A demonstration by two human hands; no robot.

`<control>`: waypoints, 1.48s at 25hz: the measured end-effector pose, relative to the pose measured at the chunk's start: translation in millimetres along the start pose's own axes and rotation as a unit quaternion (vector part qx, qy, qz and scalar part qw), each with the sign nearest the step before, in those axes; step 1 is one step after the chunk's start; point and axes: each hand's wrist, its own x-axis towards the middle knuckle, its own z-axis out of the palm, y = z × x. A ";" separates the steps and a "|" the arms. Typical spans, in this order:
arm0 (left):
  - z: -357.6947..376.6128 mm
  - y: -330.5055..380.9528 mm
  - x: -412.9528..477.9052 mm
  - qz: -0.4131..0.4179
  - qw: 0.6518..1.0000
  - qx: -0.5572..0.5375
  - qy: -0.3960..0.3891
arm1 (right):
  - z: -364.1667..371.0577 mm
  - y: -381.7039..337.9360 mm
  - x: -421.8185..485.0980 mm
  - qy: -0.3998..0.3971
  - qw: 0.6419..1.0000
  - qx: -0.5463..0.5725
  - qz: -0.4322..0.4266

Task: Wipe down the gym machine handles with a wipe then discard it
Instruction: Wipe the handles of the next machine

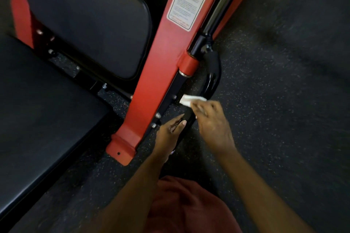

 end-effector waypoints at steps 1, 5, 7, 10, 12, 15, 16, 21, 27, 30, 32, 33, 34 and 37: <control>0.8 -2.0 -0.5 0.007 1.000 -0.004 -0.001 | 5.9 -4.8 -10.2 -0.035 0.999 0.011 -0.003; 1.0 -8.9 -1.2 -0.001 1.000 -0.012 -0.027 | -8.1 -5.8 -7.9 -0.058 0.997 0.005 -0.049; 1.3 -12.4 0.9 -0.021 0.999 -0.022 -0.029 | -34.1 5.7 23.6 -0.012 0.994 -0.044 -0.103; 4.1 -11.4 -0.7 -0.042 0.998 -0.048 -0.027 | -63.3 21.0 72.3 -0.001 0.980 -0.113 -0.165; 6.5 -8.8 -3.0 -0.062 0.995 -0.070 -0.025 | -67.3 22.9 87.9 -0.067 0.966 -0.184 -0.166; 7.3 -6.0 -3.5 -0.066 0.994 -0.087 -0.013 | -58.3 10.1 80.4 -0.214 0.930 -0.254 -0.160; 6.6 -6.4 -2.9 -0.061 0.995 -0.084 -0.012 | -54.8 4.1 73.2 -0.233 0.923 -0.259 -0.163; 5.7 -11.5 -2.1 -0.043 0.996 -0.071 -0.024 | -38.0 -26.7 26.5 -0.273 0.937 -0.178 -0.128; 4.3 -12.0 -3.5 -0.049 0.995 -0.077 -0.036 | -64.4 -19.8 62.1 -0.251 0.947 -0.182 -0.083; 0.2 -15.3 -3.9 -0.072 0.995 -0.067 -0.026 | -57.6 -26.1 59.6 -0.277 0.938 -0.195 -0.070; -4.2 -24.9 -4.6 -0.088 0.994 -0.056 -0.025 | -40.0 -36.7 36.5 -0.308 0.932 -0.171 -0.081; -6.7 -33.8 -3.8 -0.076 0.996 -0.035 -0.022 | -30.0 -40.4 24.3 -0.317 0.933 -0.151 -0.078; -9.7 -42.5 -4.0 -0.064 0.998 -0.012 -0.019 | -19.9 -41.9 13.8 -0.325 0.934 -0.130 -0.068; -15.9 -64.9 -3.9 -0.070 0.997 -0.023 -0.026 | 7.0 -43.6 -8.7 -0.330 0.937 -0.094 -0.065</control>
